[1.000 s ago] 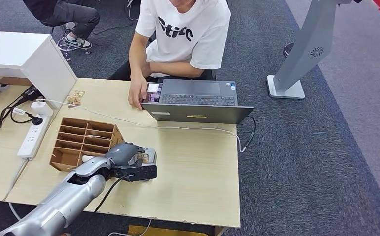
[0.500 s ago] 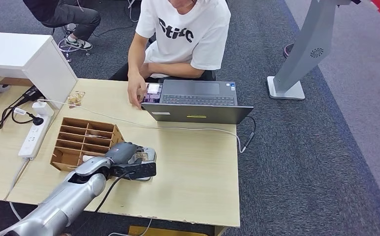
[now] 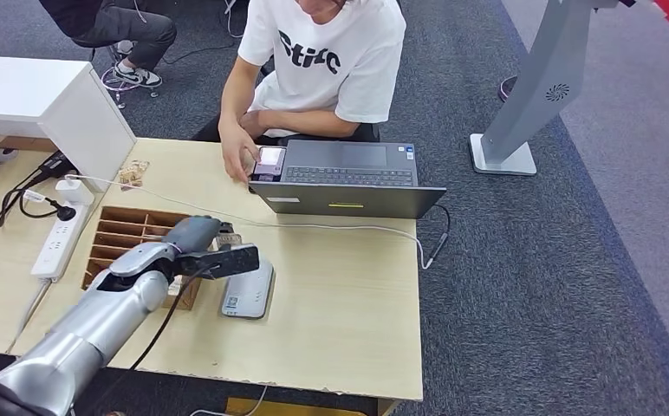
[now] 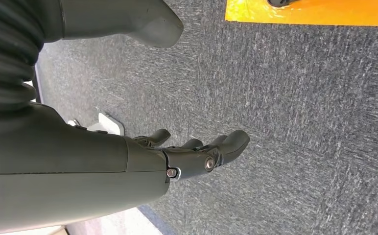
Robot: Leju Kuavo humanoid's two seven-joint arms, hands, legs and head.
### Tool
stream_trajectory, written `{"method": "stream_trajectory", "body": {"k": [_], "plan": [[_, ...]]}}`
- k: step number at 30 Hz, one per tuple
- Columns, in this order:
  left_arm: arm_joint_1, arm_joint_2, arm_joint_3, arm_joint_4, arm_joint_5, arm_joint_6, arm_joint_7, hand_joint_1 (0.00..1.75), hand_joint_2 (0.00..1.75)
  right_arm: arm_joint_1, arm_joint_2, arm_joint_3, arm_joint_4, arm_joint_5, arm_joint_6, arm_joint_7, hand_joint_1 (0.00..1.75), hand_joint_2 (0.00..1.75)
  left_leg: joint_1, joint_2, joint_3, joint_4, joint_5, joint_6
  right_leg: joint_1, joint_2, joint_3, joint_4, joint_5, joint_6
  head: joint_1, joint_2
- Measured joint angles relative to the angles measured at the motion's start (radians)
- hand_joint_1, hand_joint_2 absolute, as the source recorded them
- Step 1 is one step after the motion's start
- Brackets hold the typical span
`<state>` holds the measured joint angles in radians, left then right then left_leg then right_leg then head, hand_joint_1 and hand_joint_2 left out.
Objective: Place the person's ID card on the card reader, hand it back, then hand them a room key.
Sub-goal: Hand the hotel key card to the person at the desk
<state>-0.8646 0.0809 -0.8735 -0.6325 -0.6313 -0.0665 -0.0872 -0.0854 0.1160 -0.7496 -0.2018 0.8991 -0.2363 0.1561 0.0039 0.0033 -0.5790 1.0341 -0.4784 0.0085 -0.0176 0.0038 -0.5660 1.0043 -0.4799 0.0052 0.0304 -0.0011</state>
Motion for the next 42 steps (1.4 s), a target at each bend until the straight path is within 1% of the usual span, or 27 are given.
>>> {"method": "stream_trajectory", "body": {"k": [7, 10, 19, 32, 35, 39, 42], "plan": [[-0.168, 0.052, 0.11, -0.133, 0.024, -0.058, 0.05, 1.75, 1.75, 0.002, 0.0, -0.02, 0.0, 0.0, -0.002, -0.002, 0.0, 1.75, 0.0, 0.0, -0.002, 0.0, 0.0, 0.0, 0.0, 0.0, -0.002, 0.0, 0.0, 0.0, 0.0, 0.0], [-0.21, 0.065, 0.135, -0.172, 0.025, -0.063, 0.054, 1.75, 1.75, 0.002, 0.0, -0.026, 0.0, 0.0, -0.002, -0.002, 0.0, 1.75, 0.0, 0.0, -0.002, 0.0, 0.0, 0.0, 0.0, 0.0, -0.002, 0.0, 0.0, 0.0, 0.0, 0.0], [-0.221, 0.08, 0.154, -0.217, 0.024, -0.068, 0.054, 1.75, 1.75, 0.001, 0.0, -0.034, 0.0, 0.0, -0.002, -0.003, 0.0, 1.75, 0.0, 0.0, -0.002, 0.0, 0.0, 0.0, 0.0, 0.0, -0.002, 0.0, 0.0, 0.0, 0.0, 0.0], [-0.225, 0.086, 0.175, -0.238, 0.033, -0.054, 0.069, 1.75, 1.75, 0.001, 0.0, -0.036, 0.0, 0.001, -0.002, -0.003, 0.0, 1.75, 0.0, 0.0, -0.003, 0.0, 0.0, 0.0, 0.0, 0.0, -0.002, 0.0, 0.0, 0.0, 0.0, 0.0], [-0.225, 0.087, 0.186, -0.238, 0.022, -0.03, 0.08, 1.75, 1.75, 0.001, 0.0, -0.039, 0.0, 0.002, -0.002, -0.007, 0.0, 1.75, 0.0, 0.0, -0.003, 0.0, 0.0, 0.0, 0.0, 0.0, -0.003, 0.0, 0.0, 0.0, 0.0, 0.0], [-0.225, 0.09, 0.202, -0.233, -0.03, 0.029, 0.089, 1.75, 1.75, 0.0, 0.0, -0.042, 0.0, 0.009, -0.005, -0.014, 0.0, 1.75, 0.0, 0.001, -0.004, 0.0, 0.0, 0.0, 0.0, 0.001, -0.004, 0.0, 0.0, 0.0, 0.0, 0.0], [-0.224, 0.092, 0.218, -0.226, -0.065, 0.071, 0.096, 0.46, 1.75, 0.0, 0.0, -0.048, 0.0, 0.012, -0.01, -0.014, 0.0, 1.75, 0.0, 0.001, -0.004, 0.0, 0.0, 0.0, 0.0, 0.001, -0.005, 0.0, 0.0, 0.0, 0.0, 0.0]]}}
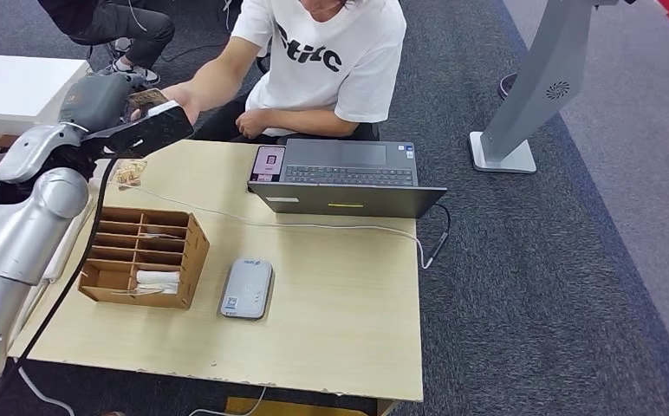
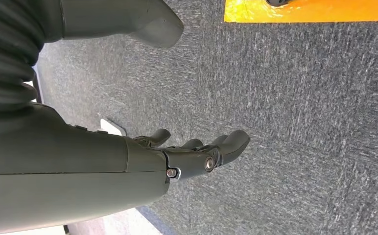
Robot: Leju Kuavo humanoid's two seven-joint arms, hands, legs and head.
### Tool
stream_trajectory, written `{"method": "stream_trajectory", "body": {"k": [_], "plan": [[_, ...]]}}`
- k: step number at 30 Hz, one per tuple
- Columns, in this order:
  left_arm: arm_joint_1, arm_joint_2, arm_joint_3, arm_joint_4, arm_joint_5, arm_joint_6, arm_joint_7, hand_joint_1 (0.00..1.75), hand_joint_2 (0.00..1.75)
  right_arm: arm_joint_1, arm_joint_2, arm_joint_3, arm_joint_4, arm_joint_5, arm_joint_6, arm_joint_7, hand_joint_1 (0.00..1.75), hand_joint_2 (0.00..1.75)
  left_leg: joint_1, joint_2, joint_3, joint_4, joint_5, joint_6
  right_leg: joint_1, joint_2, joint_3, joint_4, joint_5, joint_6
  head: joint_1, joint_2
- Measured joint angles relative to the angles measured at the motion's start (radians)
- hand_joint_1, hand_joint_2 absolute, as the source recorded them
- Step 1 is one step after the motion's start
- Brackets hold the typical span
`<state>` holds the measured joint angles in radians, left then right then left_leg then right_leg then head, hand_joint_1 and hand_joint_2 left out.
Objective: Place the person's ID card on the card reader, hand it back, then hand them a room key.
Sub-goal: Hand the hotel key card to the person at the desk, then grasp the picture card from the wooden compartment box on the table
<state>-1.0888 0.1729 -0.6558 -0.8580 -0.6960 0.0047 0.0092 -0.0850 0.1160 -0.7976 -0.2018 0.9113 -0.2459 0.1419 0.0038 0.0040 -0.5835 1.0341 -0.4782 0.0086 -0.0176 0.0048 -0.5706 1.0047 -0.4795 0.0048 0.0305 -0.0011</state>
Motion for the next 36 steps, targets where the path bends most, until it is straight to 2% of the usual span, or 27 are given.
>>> {"method": "stream_trajectory", "body": {"k": [1, 2, 9, 16, 21, 24, 29, 36], "plan": [[0.002, -0.001, 0.008, 0.001, -0.004, 0.012, -0.003, 0.02, 1.75, 0.0, 0.0, -0.003, 0.0, 0.0, -0.002, 0.0, 0.0, 1.75, 0.0, 0.0, 0.0, 0.0, 0.0, 0.0, 0.0, 0.0, 0.0, 0.0, 0.0, 0.0, 0.0, 0.0], [0.005, -0.004, 0.018, 0.002, -0.007, 0.026, -0.01, 0.0, 1.75, 0.0, 0.0, -0.007, 0.0, 0.0, -0.004, 0.0, 0.0, 1.75, 0.0, 0.0, 0.0, 0.0, 0.0, 0.0, 0.0, 0.0, 0.0, 0.0, 0.0, 0.0, 0.0, 0.0], [0.083, -0.039, 0.056, -0.023, -0.079, 0.14, -0.047, 0.0, 1.75, -0.003, 0.0, -0.019, 0.0, 0.005, -0.009, 0.006, 0.0, 1.75, 0.0, -0.002, -0.001, 0.0, 0.0, 0.0, 0.0, -0.001, 0.0, 0.0, -0.001, 0.001, 0.0, 0.0], [0.163, -0.052, 0.058, -0.11, -0.155, 0.118, -0.05, 0.0, 1.75, -0.003, 0.0, -0.036, 0.0, 0.007, -0.008, 0.008, 0.0, 1.75, -0.001, -0.001, -0.001, 0.0, 0.0, 0.0, -0.001, -0.001, 0.0, 0.0, 0.0, 0.001, 0.0, 0.0], [0.179, -0.052, 0.058, -0.131, -0.165, 0.109, -0.051, 0.0, 1.75, -0.003, 0.0, -0.04, 0.0, 0.007, -0.008, 0.007, 0.0, 1.75, -0.001, -0.001, -0.001, 0.0, 0.0, 0.0, -0.001, -0.001, 0.0, 0.0, 0.0, 0.001, -0.001, 0.0], [0.224, -0.054, 0.058, -0.195, -0.18, 0.068, -0.062, 0.0, 1.75, -0.002, 0.0, -0.052, 0.0, 0.006, -0.007, 0.003, 0.0, 1.75, -0.001, -0.001, -0.001, 0.0, 0.0, 0.0, -0.001, -0.001, 0.0, 0.0, 0.0, 0.001, -0.001, 0.0], [0.278, -0.039, 0.057, -0.292, -0.109, -0.063, -0.1, 0.0, 1.75, -0.002, 0.0, -0.074, 0.0, -0.002, -0.008, -0.001, 0.0, 1.75, -0.001, -0.001, -0.001, 0.0, 0.0, 0.0, -0.001, -0.001, 0.0, 0.0, -0.001, 0.001, -0.001, 0.0], [0.292, -0.016, 0.057, -0.354, -0.094, -0.095, -0.103, 0.0, 1.75, -0.002, 0.0, -0.089, 0.0, -0.005, -0.008, -0.001, 0.0, 1.75, -0.001, -0.001, -0.001, 0.0, 0.0, 0.0, -0.001, -0.001, 0.0, 0.0, 0.0, 0.001, -0.001, 0.0]]}}
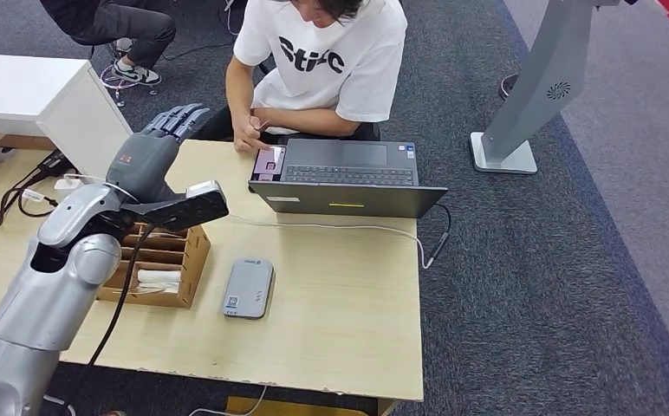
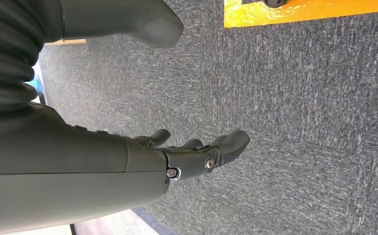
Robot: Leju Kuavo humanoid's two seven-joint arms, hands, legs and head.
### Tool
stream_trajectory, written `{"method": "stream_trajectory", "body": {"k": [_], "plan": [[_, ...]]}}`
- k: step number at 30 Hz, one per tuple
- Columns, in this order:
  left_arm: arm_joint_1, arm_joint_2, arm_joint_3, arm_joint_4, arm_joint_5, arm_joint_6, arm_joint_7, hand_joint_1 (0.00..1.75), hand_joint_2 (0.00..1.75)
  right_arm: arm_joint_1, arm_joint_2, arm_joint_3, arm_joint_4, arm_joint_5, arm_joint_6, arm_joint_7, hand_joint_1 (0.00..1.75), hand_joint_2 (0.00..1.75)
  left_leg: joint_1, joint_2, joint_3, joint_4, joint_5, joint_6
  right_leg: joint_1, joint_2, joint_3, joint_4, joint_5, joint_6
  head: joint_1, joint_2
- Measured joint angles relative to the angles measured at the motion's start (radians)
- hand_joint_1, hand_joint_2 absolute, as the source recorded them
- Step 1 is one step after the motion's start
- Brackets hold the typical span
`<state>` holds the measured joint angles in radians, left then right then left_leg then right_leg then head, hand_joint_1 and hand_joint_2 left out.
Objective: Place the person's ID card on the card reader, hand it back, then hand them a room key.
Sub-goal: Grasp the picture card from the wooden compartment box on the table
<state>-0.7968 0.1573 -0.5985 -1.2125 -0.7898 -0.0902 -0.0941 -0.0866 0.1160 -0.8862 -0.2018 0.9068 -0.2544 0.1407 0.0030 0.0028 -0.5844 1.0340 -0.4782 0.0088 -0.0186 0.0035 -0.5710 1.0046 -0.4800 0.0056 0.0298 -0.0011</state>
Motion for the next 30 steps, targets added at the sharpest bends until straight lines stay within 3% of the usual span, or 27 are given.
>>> {"method": "stream_trajectory", "body": {"k": [4, 10, 16, 22, 30], "plan": [[0.004, 0.034, -0.012, -0.051, 0.029, -0.065, 0.021, 0.0, 1.75, 0.0, 0.0, -0.009, 0.0, -0.011, 0.0, -0.001, 0.0, 1.75, 0.0, 0.0, 0.0, 0.0, 0.0, 0.0, 0.0, 0.0, 0.0, 0.0, 0.0, 0.0, 0.0, 0.0], [0.01, 0.15, -0.047, -0.159, 0.117, -0.157, 0.065, 0.0, 1.75, 0.002, 0.0, -0.035, 0.0, -0.03, -0.002, 0.0, 0.0, 1.75, 0.0, 0.001, 0.0, 0.0, 0.0, 0.0, 0.0, 0.001, -0.001, 0.0, 0.0, 0.0, 0.0, 0.0], [0.027, 0.294, -0.077, -0.245, 0.09, -0.169, 0.12, 0.0, 1.75, 0.002, 0.0, -0.057, 0.0, -0.035, -0.006, 0.0, 0.0, 1.75, 0.001, 0.001, 0.0, -0.001, 0.0, 0.0, 0.001, 0.001, -0.001, 0.0, 0.0, 0.0, 0.0, 0.0], [0.088, 0.407, -0.093, -0.278, 0.055, -0.161, 0.143, 0.0, 1.75, 0.002, 0.002, -0.073, 0.0, -0.035, -0.011, 0.0, 0.0, 1.75, 0.001, 0.002, 0.0, -0.001, 0.0, 0.0, 0.001, 0.001, -0.001, 0.0, 0.0, 0.0, 0.0, 0.0], [0.139, 0.5, -0.1, -0.314, 0.052, -0.171, 0.157, 0.0, 1.75, 0.002, 0.005, -0.079, 0.0, -0.035, -0.013, 0.001, 0.0, 1.75, 0.0, 0.001, 0.0, -0.001, 0.0, 0.0, 0.0, 0.001, -0.001, 0.0, 0.0, 0.0, 0.0, 0.0]]}}
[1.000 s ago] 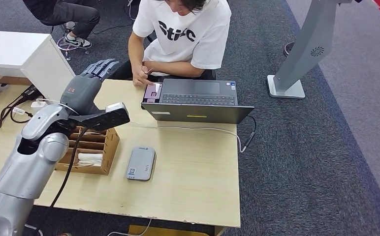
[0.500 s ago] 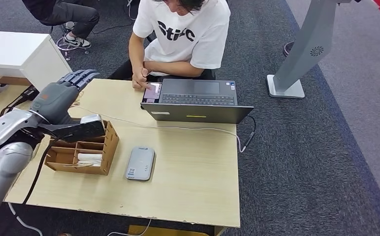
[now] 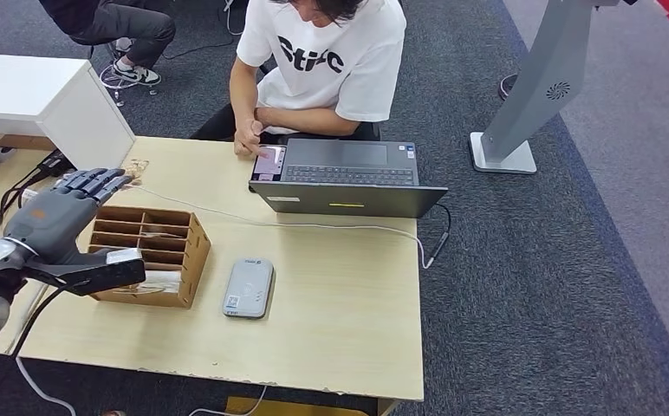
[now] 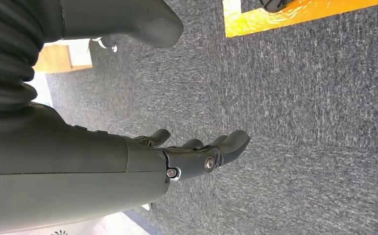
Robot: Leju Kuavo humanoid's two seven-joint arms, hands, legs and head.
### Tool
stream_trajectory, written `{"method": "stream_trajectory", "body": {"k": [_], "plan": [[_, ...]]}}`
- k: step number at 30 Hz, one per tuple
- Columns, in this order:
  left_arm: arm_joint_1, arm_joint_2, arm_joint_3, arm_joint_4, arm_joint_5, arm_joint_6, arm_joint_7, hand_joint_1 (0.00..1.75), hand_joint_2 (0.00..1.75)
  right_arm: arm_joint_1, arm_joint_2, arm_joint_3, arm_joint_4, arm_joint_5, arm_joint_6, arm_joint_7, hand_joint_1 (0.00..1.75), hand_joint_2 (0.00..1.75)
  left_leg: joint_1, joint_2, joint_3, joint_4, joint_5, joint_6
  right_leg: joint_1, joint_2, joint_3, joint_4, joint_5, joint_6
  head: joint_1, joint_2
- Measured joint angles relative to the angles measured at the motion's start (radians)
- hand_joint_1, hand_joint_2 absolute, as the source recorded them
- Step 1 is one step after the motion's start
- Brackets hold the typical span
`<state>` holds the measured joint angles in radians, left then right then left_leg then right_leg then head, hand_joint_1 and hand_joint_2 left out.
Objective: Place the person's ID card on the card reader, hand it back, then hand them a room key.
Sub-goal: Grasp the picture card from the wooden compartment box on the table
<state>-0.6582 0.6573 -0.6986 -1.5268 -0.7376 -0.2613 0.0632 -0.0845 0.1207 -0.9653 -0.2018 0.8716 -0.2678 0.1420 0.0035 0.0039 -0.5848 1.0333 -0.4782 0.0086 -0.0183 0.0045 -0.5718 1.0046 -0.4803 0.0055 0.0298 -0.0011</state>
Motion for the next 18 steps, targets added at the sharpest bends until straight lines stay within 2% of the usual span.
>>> {"method": "stream_trajectory", "body": {"k": [5, 11, 15, 18], "plan": [[0.032, 0.031, 0.0, -0.003, 0.008, 0.002, 0.021, 0.0, 1.75, 0.0, 0.002, -0.001, 0.0, 0.005, 0.0, 0.002, 0.0, 1.75, 0.0, 0.0, 0.0, 0.0, 0.0, 0.0, 0.0, 0.0, 0.0, 0.0, 0.0, 0.0, 0.0, 0.0], [0.056, 0.04, 0.0, -0.001, -0.005, 0.014, 0.026, 0.0, 1.75, 0.0, 0.003, -0.002, 0.0, 0.009, 0.0, 0.004, 0.0, 1.75, 0.0, 0.0, 0.0, 0.0, 0.0, 0.0, 0.0, 0.0, 0.0, 0.0, 0.0, 0.0, 0.0, 0.0], [0.078, 0.02, 0.0, 0.036, -0.062, 0.056, 0.028, 0.0, 1.75, -0.001, 0.004, -0.002, 0.0, 0.023, 0.0, 0.006, 0.0, 1.75, 0.0, 0.0, 0.0, 0.0, 0.0, 0.0, 0.0, 0.0, 0.0, 0.0, 0.0, 0.0, 0.0, 0.0], [0.09, -0.026, 0.003, 0.113, -0.121, 0.122, 0.028, 0.0, 1.75, -0.002, 0.004, -0.002, 0.0, 0.034, 0.001, 0.006, 0.0, 1.75, 0.0, 0.0, 0.0, 0.0, 0.0, 0.0, 0.0, -0.001, 0.0, 0.0, 0.0, 0.0, 0.0, 0.0]]}}
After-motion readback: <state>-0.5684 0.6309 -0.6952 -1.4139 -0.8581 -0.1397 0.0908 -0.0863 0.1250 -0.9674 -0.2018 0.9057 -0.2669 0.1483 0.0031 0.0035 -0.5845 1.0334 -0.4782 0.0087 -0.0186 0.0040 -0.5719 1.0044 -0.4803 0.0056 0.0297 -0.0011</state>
